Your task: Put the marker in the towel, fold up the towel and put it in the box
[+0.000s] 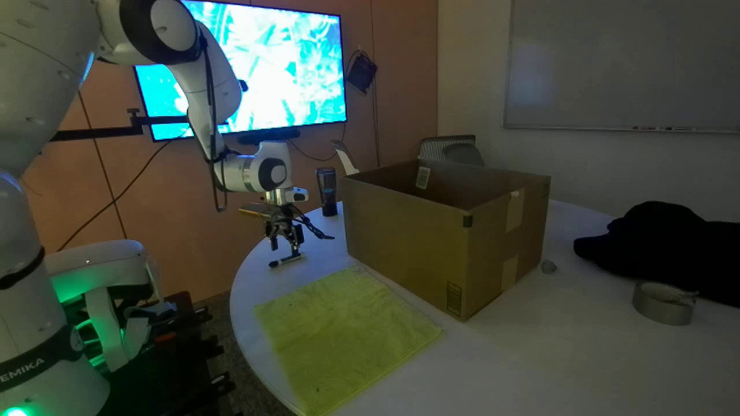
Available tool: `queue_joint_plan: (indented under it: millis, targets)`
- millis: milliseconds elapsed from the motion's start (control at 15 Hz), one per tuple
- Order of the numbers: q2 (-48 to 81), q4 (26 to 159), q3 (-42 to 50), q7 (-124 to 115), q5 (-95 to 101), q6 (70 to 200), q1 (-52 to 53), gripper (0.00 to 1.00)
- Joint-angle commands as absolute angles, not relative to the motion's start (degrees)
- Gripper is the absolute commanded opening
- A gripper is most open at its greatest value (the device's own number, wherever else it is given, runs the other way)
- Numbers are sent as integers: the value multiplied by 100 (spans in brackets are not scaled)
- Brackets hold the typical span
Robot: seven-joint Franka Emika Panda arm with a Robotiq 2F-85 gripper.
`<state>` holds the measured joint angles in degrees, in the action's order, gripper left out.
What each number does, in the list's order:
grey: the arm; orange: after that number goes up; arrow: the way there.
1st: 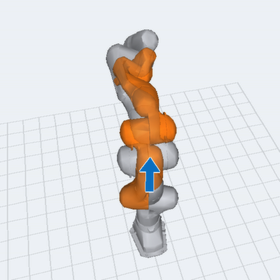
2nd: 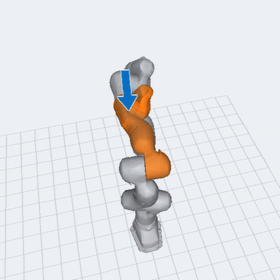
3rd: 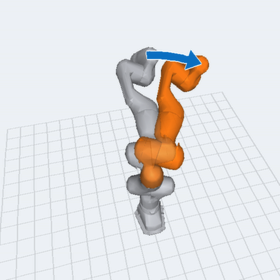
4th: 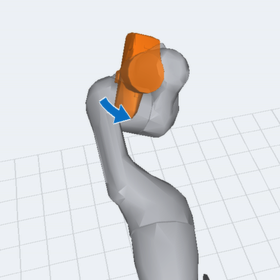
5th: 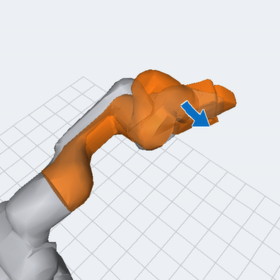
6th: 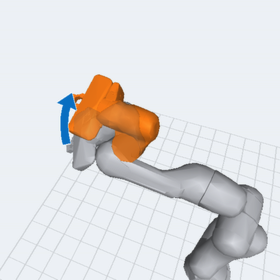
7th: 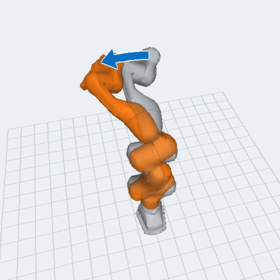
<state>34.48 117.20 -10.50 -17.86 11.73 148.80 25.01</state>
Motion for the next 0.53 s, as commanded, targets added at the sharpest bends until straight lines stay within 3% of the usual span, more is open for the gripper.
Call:
queue_joint_plan:
  millis: [0, 467]
  targets:
    - [3762, 11364, -1045, -1726, 869, 14982, 2565, 100]
    - [4069, 11299, -823, -1757, 882, 15492, 2714, 100]
